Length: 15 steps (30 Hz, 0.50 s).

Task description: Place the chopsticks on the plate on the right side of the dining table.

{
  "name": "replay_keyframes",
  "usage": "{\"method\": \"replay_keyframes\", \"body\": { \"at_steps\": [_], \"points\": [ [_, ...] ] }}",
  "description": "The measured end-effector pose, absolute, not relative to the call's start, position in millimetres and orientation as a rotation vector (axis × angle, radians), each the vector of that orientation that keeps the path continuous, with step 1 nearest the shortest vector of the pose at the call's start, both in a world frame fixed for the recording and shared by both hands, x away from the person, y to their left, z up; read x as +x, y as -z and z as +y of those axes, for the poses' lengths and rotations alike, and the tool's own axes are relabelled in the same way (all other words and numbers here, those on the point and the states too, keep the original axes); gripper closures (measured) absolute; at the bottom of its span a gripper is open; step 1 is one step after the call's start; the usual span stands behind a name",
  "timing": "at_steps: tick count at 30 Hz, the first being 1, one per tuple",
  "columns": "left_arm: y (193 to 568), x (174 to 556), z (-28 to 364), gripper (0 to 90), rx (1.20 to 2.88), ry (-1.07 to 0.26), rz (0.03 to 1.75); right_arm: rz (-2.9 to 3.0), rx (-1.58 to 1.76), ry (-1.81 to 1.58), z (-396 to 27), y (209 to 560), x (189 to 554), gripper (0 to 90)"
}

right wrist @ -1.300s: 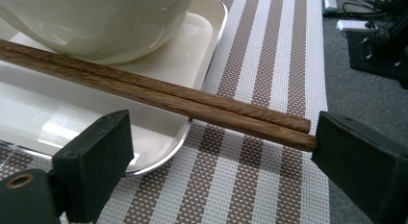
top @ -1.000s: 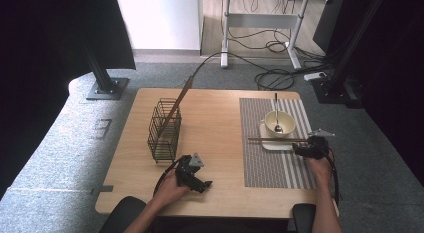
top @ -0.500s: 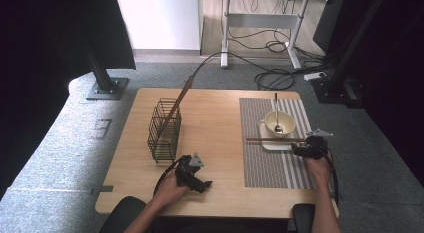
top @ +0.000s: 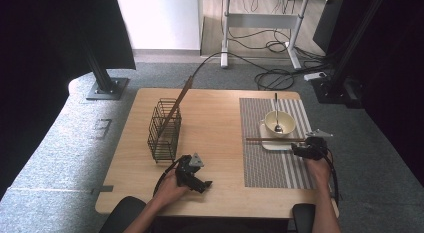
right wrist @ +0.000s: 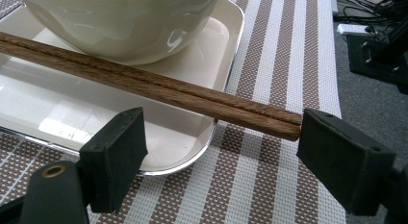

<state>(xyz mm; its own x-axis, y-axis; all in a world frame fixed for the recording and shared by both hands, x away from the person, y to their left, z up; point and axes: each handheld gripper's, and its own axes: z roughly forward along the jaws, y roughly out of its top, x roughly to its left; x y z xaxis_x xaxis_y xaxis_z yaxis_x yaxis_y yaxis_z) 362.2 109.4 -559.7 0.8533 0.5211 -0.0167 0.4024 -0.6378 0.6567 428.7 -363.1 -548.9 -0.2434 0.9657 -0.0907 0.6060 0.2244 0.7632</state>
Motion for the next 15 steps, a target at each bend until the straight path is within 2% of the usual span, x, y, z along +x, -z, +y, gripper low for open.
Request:
{"method": "replay_keyframes", "body": {
  "at_steps": [9, 15],
  "points": [
    [559.7, 362.2, 109.4, 0.0, 2.345, -0.227, 0.667, 1.95, 1.44, -0.826, -366.1, 544.5, 425.7, 12.0],
    [559.6, 362.2, 109.5, 0.0, 2.345, -0.227, 0.667, 1.979, 1.432, -0.868, -369.2, 536.1, 415.5, 4.8]
  ]
}}
